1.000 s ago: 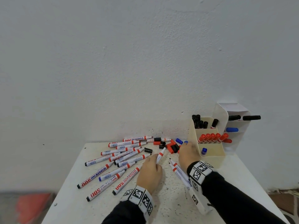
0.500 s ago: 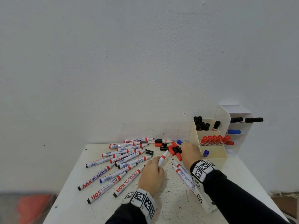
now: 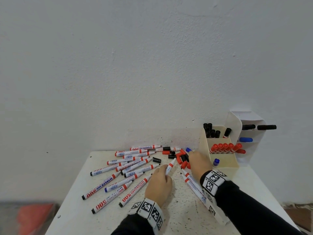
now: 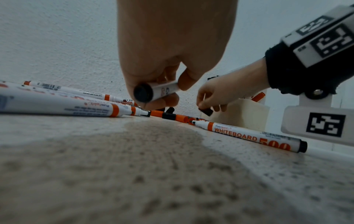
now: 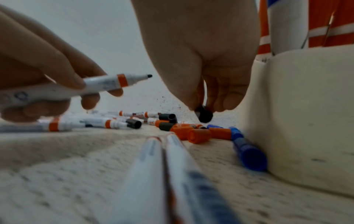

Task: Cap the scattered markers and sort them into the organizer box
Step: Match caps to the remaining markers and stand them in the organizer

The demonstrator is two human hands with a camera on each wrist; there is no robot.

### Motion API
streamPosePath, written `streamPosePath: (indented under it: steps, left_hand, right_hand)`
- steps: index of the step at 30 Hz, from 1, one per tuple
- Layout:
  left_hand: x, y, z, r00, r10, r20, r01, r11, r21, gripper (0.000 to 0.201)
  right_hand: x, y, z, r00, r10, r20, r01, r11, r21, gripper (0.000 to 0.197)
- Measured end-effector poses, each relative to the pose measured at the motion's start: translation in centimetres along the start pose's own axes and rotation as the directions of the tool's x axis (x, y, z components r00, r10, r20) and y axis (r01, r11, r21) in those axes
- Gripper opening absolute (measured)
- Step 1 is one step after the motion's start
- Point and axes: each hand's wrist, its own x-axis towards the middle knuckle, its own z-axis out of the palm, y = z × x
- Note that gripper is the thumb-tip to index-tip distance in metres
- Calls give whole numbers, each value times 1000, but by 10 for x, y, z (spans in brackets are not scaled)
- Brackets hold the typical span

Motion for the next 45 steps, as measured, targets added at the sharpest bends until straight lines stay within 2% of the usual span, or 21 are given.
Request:
streamPosePath:
  steps: [3, 6, 8, 11, 14, 16, 18, 20, 22, 24, 25, 29, 32, 36, 40, 42, 44, 45]
  left_hand:
    - [0, 0, 0, 1000, 10, -17, -10, 1000, 17, 42]
    - [0, 1, -1, 999, -3, -41, 4, 1000, 29, 43]
    - [0, 1, -1, 998, -6, -58, 9, 999, 46, 42]
    - [1, -2, -1, 997, 14, -80, -8, 998, 68, 41]
    - [2, -3, -1, 995, 25, -96, -17, 997, 79, 41]
    - [1, -3, -1, 995, 31, -92, -22, 996, 91, 41]
    - [1, -3, 0, 995, 46, -84, -38, 995, 88, 41]
    - [1, -2, 0, 995, 58, -82, -51, 995, 85, 41]
    - [1, -1, 0, 995, 71, -72, -65, 994, 83, 40]
    - [0, 1, -1, 994, 98, -57, -94, 993, 78, 38]
    - [-1, 3, -1, 992, 114, -58, -109, 991, 77, 37]
    - [-7, 11, 1, 992, 125, -23, -121, 983, 139, 32]
    - [-9, 19, -1, 997, 58, 44, -60, 997, 55, 30]
    - [-8, 26, -7, 987, 30, 158, -10, 992, -126, 36]
    - [-9, 28, -7, 990, 47, 134, -12, 968, -252, 32]
    - [-7, 27, 0, 994, 12, 109, 20, 957, -291, 28]
    - [-3, 27, 9, 991, -63, 117, 79, 987, -136, 37]
    - [-4, 29, 13, 980, -148, 132, 152, 988, -15, 45]
  right_hand:
    - [0, -7, 4, 994, -4, -109, 33, 965, 262, 33]
    - [-1, -15, -2, 988, 27, -153, 68, 811, 581, 21]
    - [-3, -18, -7, 987, 13, -157, 101, 711, 696, 20]
    - [-8, -21, -9, 991, -54, -123, 130, 621, 773, 26]
    - [-12, -20, -9, 982, 27, -186, 147, 510, 847, 20]
    - [-14, -18, -11, 972, 74, -225, 166, 469, 867, 16]
    - [-17, -17, -11, 983, 14, -184, 160, 433, 887, 13]
    - [-19, -18, -9, 988, -58, -145, 155, 437, 886, 12]
    - [-19, -17, -8, 990, -41, -132, 138, 388, 911, 7]
    - [-19, -15, -10, 996, 18, -88, 77, 328, 942, 20]
    - [-18, -15, -11, 998, 36, -52, 37, 336, 941, 29]
    - [-19, -19, -14, 998, 46, 33, -53, 546, 836, 41]
    - [-24, -25, -17, 999, 35, 4, -22, 560, 828, 40]
    - [-33, -25, -18, 1000, 7, -14, 9, 500, 866, 41]
    - [-40, -27, -29, 989, -10, -147, 132, 503, 854, 40]
    - [-42, -31, -42, 971, -31, -237, 213, 566, 796, 33]
    - [-42, -32, -60, 949, -47, -313, 267, 651, 711, 25]
    - [-42, -30, -71, 930, -41, -365, 293, 681, 671, 24]
